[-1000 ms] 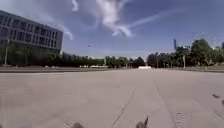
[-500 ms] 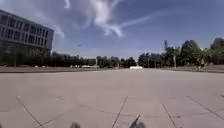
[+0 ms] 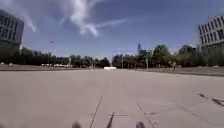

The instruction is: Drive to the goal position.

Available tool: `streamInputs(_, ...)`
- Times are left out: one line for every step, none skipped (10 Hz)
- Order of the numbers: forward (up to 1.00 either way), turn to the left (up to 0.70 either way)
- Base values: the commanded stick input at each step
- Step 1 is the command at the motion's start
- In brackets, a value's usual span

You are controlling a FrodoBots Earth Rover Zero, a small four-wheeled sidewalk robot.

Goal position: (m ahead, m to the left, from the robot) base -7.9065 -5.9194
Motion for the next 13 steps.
streamInputs(0.0,-0.7)
streamInputs(0.0,-0.7)
streamInputs(0.0,-0.7)
streamInputs(0.0,-0.7)
streamInputs(0.0,-0.7)
streamInputs(0.0,-0.7)
streamInputs(0.1,-0.6)
streamInputs(0.64,-0.08)
streamInputs(0.7,0.0)
streamInputs(0.7,0.08)
streamInputs(0.7,0.12)
streamInputs(0.7,0.12)
streamInputs(0.7,0.02)
